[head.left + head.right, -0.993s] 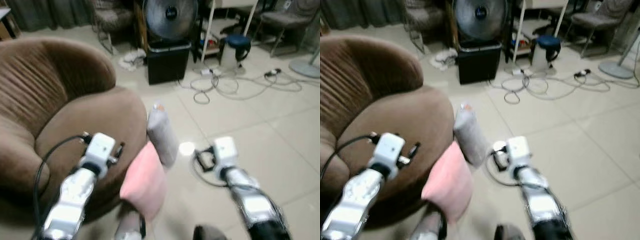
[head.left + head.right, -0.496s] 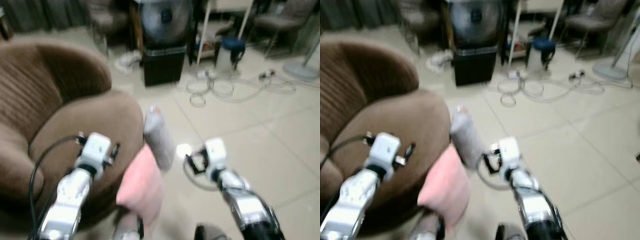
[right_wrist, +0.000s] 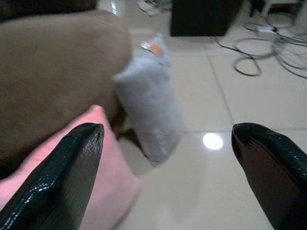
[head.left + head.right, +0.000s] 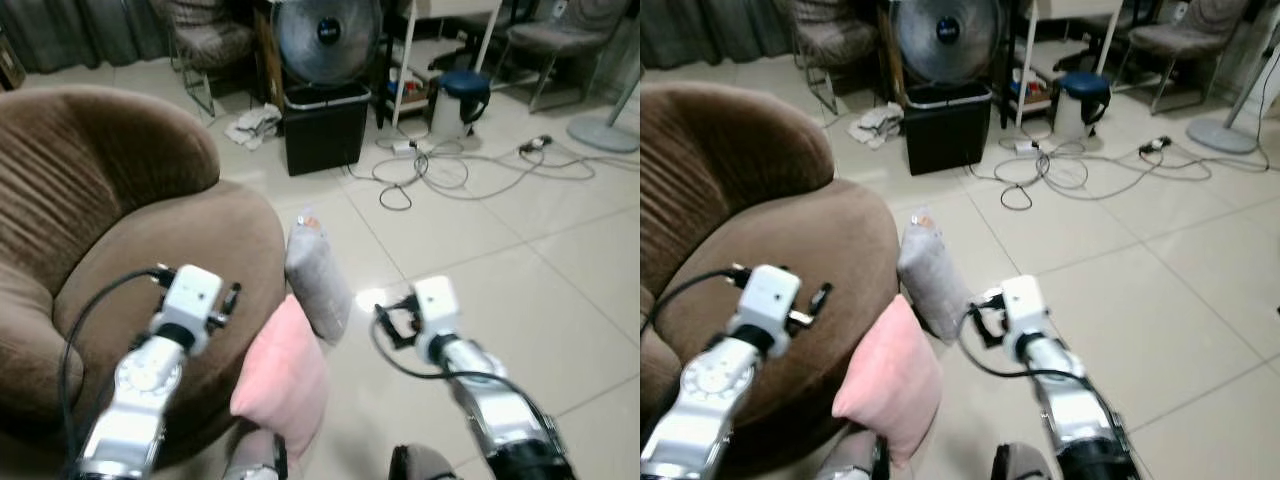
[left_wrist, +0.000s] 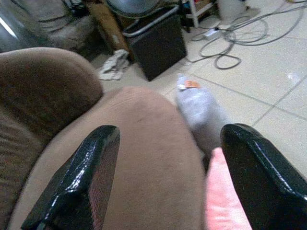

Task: Move the pillow to the sofa from floor

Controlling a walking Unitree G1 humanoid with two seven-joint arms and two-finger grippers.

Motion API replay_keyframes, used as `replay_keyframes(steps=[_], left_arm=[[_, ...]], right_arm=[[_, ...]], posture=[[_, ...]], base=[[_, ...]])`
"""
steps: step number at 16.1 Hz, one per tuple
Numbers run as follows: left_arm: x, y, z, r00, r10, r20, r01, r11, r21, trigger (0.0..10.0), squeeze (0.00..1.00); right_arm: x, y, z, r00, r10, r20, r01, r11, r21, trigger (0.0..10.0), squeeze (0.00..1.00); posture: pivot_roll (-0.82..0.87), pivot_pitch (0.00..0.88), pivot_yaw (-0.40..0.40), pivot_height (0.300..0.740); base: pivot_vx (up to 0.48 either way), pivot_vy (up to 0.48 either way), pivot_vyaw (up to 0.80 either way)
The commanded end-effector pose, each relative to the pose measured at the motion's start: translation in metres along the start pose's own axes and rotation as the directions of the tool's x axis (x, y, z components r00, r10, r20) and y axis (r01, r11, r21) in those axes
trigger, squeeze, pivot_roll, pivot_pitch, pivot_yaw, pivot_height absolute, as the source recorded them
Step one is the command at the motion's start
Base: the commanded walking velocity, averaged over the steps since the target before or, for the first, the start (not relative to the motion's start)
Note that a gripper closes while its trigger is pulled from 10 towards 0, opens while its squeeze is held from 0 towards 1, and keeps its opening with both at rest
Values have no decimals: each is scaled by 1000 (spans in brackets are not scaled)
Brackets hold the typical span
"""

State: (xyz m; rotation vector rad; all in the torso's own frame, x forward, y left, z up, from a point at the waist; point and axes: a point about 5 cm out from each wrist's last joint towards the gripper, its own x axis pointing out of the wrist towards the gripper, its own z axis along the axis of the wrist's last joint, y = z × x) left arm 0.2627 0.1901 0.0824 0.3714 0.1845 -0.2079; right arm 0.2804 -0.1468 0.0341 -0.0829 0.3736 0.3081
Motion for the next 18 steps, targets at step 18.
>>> replay_keyframes(steps=[18], left_arm=[[1, 1, -2, 1000, -2, -15, 3, 999, 39, 10000, 0]], right_arm=[[0, -1, 8, 1000, -24, 16, 23, 999, 22, 10000, 0]], posture=[[122, 0, 21, 584]], base=[[46, 0, 0]])
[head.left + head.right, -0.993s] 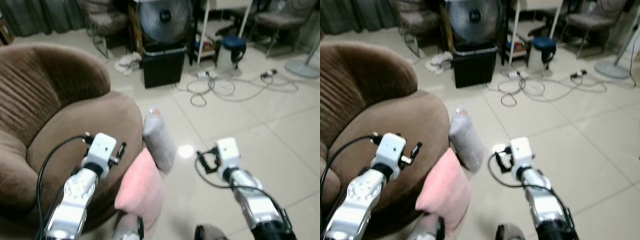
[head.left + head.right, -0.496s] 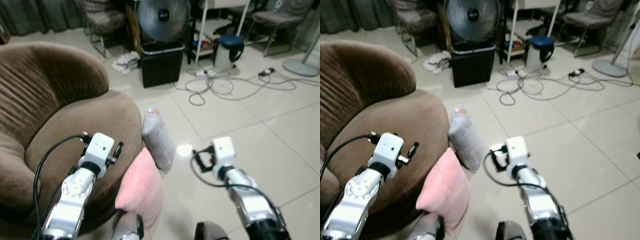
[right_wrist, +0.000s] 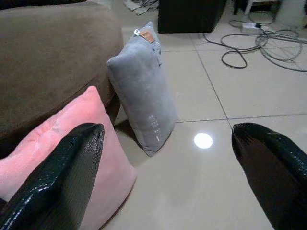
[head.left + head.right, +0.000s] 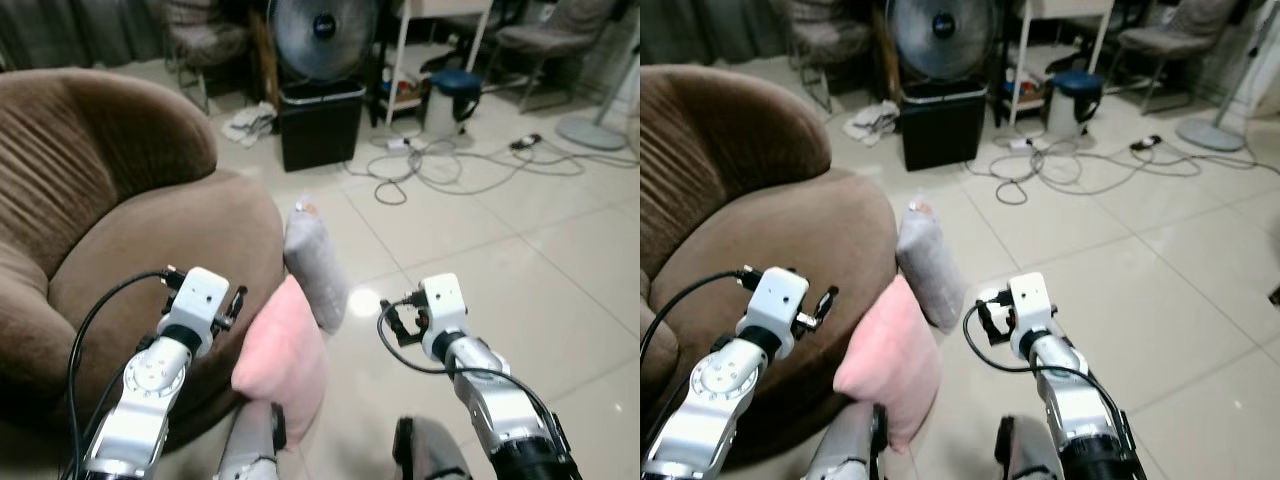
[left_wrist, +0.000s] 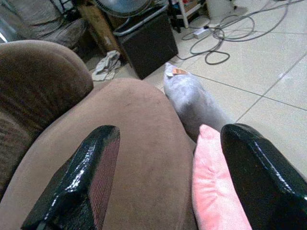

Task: Move the pillow to the sofa from floor

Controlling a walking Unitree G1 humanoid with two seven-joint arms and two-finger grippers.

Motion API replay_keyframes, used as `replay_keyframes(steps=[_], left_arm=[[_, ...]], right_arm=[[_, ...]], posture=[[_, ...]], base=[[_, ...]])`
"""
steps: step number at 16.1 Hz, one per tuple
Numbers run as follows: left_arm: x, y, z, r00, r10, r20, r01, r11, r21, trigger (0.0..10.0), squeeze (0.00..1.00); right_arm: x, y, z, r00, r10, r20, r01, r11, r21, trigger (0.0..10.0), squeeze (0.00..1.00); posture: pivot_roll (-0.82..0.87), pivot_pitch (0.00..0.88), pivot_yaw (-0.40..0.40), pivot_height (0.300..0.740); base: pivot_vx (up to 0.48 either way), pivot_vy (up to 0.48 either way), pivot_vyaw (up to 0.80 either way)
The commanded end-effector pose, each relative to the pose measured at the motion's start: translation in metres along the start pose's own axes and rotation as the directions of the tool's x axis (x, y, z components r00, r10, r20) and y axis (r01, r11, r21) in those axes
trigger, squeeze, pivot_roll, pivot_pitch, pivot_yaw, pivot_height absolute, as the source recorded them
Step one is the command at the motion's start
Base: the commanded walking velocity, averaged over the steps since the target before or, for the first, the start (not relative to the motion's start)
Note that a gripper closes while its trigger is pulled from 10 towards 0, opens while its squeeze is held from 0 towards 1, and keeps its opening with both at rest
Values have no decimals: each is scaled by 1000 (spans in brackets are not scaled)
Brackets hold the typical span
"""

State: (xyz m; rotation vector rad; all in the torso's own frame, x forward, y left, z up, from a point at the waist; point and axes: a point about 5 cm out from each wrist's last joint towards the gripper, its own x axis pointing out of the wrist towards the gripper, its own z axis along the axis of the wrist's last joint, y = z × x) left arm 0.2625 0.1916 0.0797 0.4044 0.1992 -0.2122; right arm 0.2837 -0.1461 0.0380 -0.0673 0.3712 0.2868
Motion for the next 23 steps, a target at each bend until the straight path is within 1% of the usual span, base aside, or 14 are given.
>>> replay_keyframes(steps=[1, 6, 10, 12, 13, 16, 18, 21, 23], left_arm=[[1, 1, 1, 1000, 2, 2, -2, 1000, 5, 10000, 0], [0, 0, 1, 1000, -7, 5, 7, 1000, -10, 10000, 0], [-1, 1, 1, 1000, -9, 4, 9, 1000, -12, 10000, 0], [-1, 1, 1, 1000, -10, 2, 10, 1000, -12, 10000, 0], [-1, 1, 1, 1000, -11, 1, 11, 1000, -12, 10000, 0], [-2, 1, 0, 1000, -12, -1, 12, 1000, -10, 10000, 0], [-2, 1, -1, 1000, -11, -2, 11, 1000, -9, 10000, 0], [-3, 1, -1, 1000, -16, -4, 16, 1000, -8, 10000, 0], [-3, 0, -1, 1000, -22, -4, 22, 1000, -8, 10000, 0]], right_arm=[[-1, -1, 3, 1000, -4, 11, 4, 1000, 3, 10000, 0], [-3, 0, 3, 1000, -2, 8, 2, 1000, 4, 10000, 0], [-4, 1, 3, 1000, -3, 7, 3, 1000, 5, 10000, 0], [-4, 2, 2, 1000, 8, 6, -8, 1000, -29, 10000, 0], [-4, 3, 1, 1000, 24, -2, -24, 998, -58, 10000, 0], [-4, 4, 1, 1000, 18, 1, -18, 999, -47, 10000, 0], [-4, 3, -1, 1000, 0, 1, 0, 1000, -23, 10000, 0], [-4, -1, -3, 1000, -11, -7, 10, 1000, -29, 10000, 0], [-5, 0, -4, 1000, -12, -8, 12, 1000, -27, 10000, 0]], posture=[[122, 0, 21, 584], [122, 0, 22, 584], [123, 0, 25, 584], [123, 0, 25, 584], [123, 0, 25, 584], [125, 0, 23, 584], [127, 0, 22, 584], [126, 0, 23, 584], [122, 0, 25, 584]], base=[[0, 0, 0], [0, 0, 0], [272, 0, 0], [296, 0, 0], [296, 0, 0], [299, 0, 752], [298, 0, 0], [294, 0, 0], [285, 0, 0]])
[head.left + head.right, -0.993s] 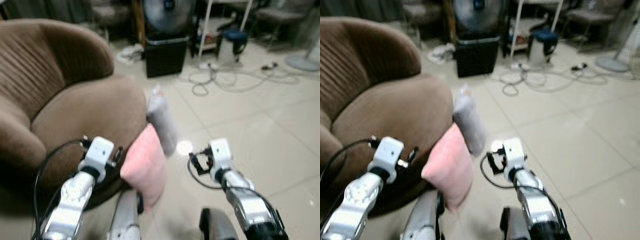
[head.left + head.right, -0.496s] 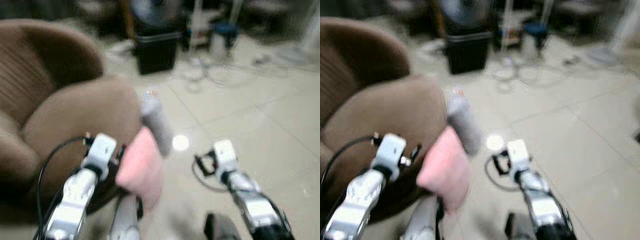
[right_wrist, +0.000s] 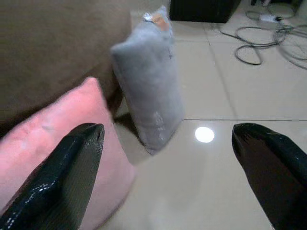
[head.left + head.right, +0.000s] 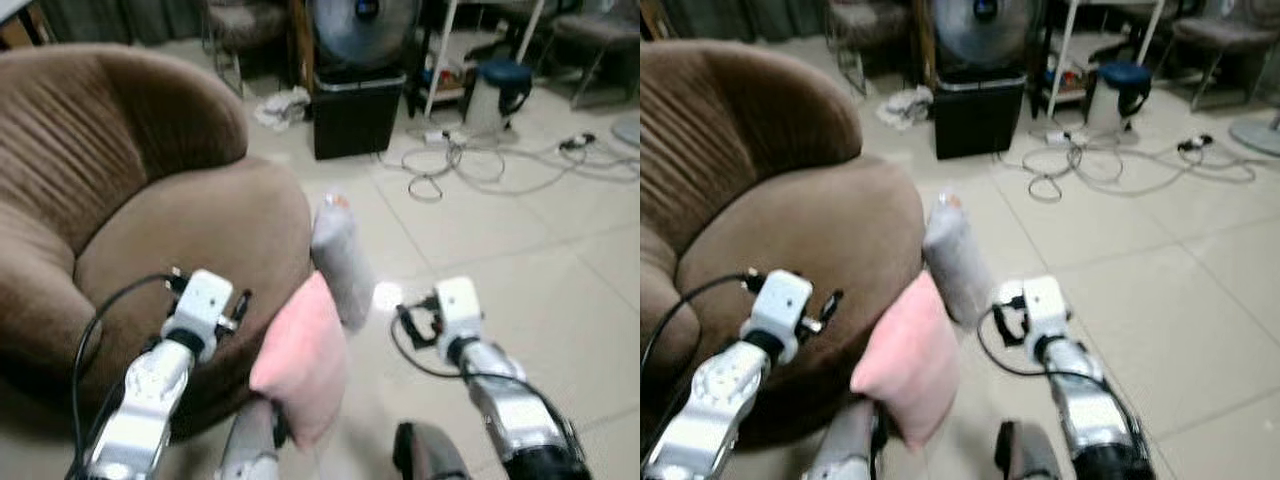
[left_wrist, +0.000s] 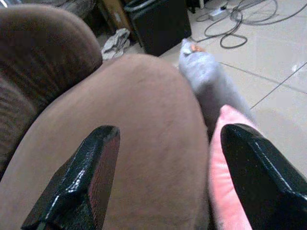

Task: Move the pillow to the sofa from floor

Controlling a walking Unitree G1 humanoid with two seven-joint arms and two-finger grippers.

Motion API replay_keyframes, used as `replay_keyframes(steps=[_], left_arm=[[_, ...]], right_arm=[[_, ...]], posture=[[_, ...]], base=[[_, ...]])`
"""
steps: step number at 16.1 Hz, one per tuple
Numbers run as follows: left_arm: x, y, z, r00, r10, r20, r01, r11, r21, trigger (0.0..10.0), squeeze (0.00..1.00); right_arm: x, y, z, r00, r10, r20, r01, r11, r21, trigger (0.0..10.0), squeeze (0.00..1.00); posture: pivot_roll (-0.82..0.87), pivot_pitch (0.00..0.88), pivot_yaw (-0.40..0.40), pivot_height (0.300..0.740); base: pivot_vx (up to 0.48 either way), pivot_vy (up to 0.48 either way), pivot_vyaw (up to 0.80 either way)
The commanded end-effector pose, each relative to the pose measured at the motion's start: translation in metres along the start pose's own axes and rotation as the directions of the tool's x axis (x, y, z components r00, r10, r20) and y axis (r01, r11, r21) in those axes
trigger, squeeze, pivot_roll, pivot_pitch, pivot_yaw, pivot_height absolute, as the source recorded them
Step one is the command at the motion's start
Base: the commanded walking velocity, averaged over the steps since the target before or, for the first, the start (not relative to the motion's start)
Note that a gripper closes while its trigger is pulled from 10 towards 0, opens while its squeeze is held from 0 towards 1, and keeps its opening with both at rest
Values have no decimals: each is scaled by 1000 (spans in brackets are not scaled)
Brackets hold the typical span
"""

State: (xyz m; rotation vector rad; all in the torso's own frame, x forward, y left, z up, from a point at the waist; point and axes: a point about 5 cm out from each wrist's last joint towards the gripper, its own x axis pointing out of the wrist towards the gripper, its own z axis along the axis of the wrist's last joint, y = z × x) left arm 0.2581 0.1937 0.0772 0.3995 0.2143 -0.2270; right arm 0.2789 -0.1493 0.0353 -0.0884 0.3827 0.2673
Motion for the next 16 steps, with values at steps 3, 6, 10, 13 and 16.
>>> replay_keyframes(steps=[3, 6, 10, 13, 16], left_arm=[[0, -1, 3, 1000, -10, 8, 10, 1000, -4, 10000, 0], [1, -3, 2, 1000, -16, 7, 17, 1000, -6, 10000, 0], [1, -7, 0, 1000, -21, 0, 21, 1000, -9, 10000, 0], [3, -11, -5, 1000, -11, -22, 11, 1000, -9, 10000, 0], [10, -17, -16, 998, -19, -63, 17, 999, -35, 10000, 0]], right_arm=[[-2, 1, 1, 1000, 4, 12, -4, 1000, -7, 10000, 0], [-5, -2, 1, 1000, -6, 16, 6, 1000, 19, 10000, 0], [-9, -5, 3, 1000, -8, 16, 8, 1000, -3, 10000, 0], [-11, -5, 3, 1000, 18, 8, -18, 1000, -22, 10000, 0], [-14, -7, 6, 998, 67, -12, -68, 994, -81, 10000, 0]], posture=[[115, 0, 29, 584], [107, 0, 29, 584], [100, 0, 15, 584], [98, 0, -10, 584], [78, 0, -41, 584]], base=[[280, 0, 0], [276, 0, -515], [203, 0, -370], [0, 0, 0], [0, 0, 0]])
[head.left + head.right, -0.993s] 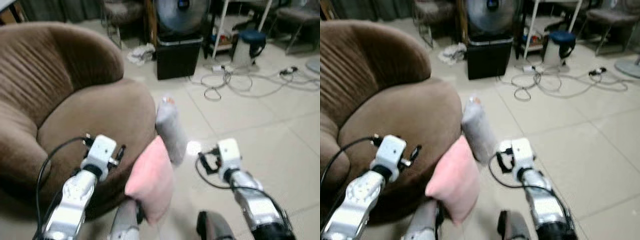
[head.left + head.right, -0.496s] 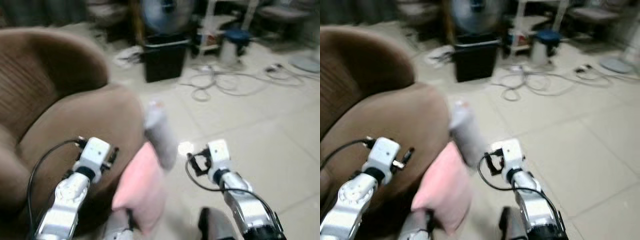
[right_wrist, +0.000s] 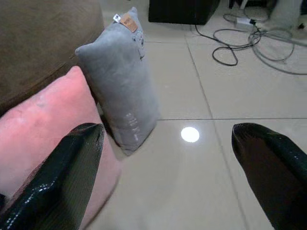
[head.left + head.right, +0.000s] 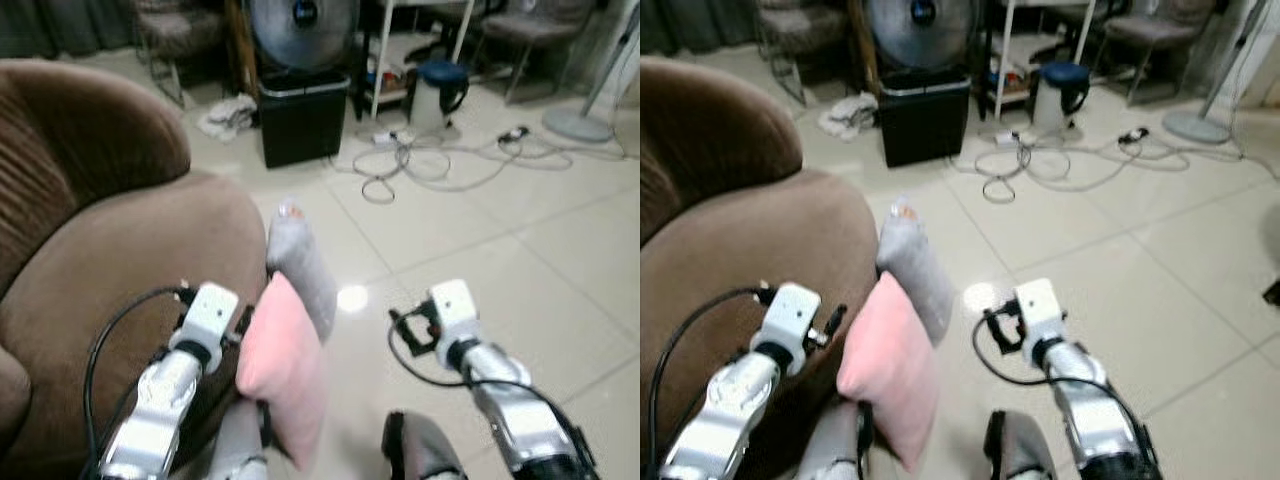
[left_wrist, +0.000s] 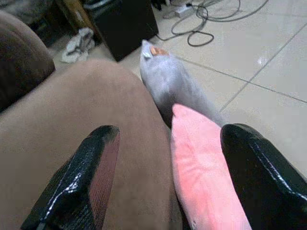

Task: Move the pillow to the sofa from floor

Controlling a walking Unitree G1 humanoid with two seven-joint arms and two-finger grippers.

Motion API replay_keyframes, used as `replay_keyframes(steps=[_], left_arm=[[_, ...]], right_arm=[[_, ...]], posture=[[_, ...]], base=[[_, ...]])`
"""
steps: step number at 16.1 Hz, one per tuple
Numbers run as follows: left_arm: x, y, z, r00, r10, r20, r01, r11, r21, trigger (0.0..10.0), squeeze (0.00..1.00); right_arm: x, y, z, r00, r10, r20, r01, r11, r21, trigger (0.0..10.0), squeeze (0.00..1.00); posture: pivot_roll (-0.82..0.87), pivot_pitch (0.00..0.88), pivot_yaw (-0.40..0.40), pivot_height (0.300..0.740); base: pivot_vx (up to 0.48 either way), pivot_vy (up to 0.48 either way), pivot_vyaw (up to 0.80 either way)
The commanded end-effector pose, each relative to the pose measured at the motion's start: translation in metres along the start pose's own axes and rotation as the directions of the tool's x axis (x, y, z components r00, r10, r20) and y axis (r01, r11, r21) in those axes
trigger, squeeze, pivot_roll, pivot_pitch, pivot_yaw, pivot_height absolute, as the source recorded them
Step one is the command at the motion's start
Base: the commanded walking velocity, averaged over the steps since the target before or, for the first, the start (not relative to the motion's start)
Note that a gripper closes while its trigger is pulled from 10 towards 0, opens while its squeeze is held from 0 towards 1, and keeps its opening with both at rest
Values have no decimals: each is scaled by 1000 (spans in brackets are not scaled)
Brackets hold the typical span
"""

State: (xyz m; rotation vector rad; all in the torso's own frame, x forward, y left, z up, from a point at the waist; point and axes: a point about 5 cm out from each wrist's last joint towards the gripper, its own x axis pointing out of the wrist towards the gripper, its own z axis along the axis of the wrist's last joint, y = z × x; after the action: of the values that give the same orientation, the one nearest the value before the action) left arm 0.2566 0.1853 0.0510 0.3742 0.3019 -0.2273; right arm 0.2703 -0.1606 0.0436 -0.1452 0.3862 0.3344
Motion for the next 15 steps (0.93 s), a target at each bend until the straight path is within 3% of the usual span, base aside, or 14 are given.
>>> replay_keyframes(steps=[1, 2, 3, 4, 7, 9, 10, 12, 15], left_arm=[[3, -1, 3, 1000, -3, 10, 3, 1000, -15, 10000, 0], [4, -2, 0, 1000, -12, 3, 12, 1000, -14, 10000, 1000], [5, -5, -3, 999, -40, -10, 40, 999, -32, 10000, 1000], [11, -12, -11, 993, -106, -48, 100, 988, -115, 10000, 1000], [23, -20, -21, 984, -150, -97, 124, 964, -234, 10000, 1000], [29, -23, -27, 983, -138, -124, 103, 963, -250, 10000, 1000], [35, -26, -41, 980, -90, -180, 47, 972, -232, 10000, 1000], [33, -26, -48, 978, -59, -202, 12, 974, -226, 10000, 1000], [28, -15, -61, 965, 75, -250, -128, 971, -203, 10000, 1000]], right_arm=[[-1, 1, 3, 1000, 16, -2, -16, 1000, -23, 10000, 0], [-1, 0, 4, 1000, 23, -5, -23, 999, -35, 10000, 0], [-1, -2, 5, 1000, 27, -11, -28, 998, -50, 10000, 0], [1, -5, 9, 999, 38, -29, -40, 996, -79, 10000, 0], [2, -9, 15, 997, 68, -42, -73, 990, -119, 10000, 0], [-1, -13, 19, 994, 100, -48, -107, 982, -155, 10000, 0], [-11, -17, 23, 982, 175, -67, -185, 961, -207, 10000, 0], [-19, -17, 23, 974, 212, -76, -223, 949, -223, 10000, 0], [-32, -20, 24, 954, 279, -113, -299, 918, -258, 10000, 0]], posture=[[75, 0, -43, 584], [72, 0, -50, 584], [71, 0, -56, 584], [60, 0, -82, 584], [44, 0, -105, 584], [16, 21, -137, 584], [-24, 66, -166, 584], [-46, 86, -183, 584], [-79, 125, -225, 584]], base=[[0, 0, 0], [0, 0, 0], [0, 0, 0], [0, 0, 0], [0, 0, 0], [0, 0, 0], [0, 0, 0], [0, 0, 0], [0, 0, 0]])
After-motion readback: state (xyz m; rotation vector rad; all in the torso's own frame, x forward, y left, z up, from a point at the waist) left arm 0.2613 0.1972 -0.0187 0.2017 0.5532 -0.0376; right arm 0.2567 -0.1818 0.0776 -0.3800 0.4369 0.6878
